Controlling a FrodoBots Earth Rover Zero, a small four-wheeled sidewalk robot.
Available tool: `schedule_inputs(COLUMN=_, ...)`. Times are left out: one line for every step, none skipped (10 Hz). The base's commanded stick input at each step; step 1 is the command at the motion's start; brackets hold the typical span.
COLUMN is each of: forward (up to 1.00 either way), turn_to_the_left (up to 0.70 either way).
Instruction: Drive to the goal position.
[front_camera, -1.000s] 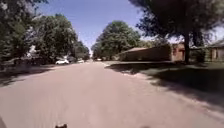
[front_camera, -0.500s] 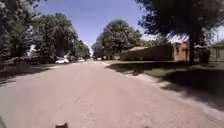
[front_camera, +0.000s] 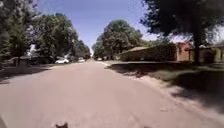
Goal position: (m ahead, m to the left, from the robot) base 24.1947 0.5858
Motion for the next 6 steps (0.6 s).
schedule_inputs(forward=0.70, turn_to_the_left=0.35)
schedule_inputs(forward=0.70, turn_to_the_left=0.35)
schedule_inputs(forward=0.70, turn_to_the_left=0.24)
schedule_inputs(forward=0.70, turn_to_the_left=0.02)
schedule_inputs(forward=0.70, turn_to_the_left=0.00)
schedule_inputs(forward=0.70, turn_to_the_left=0.00)
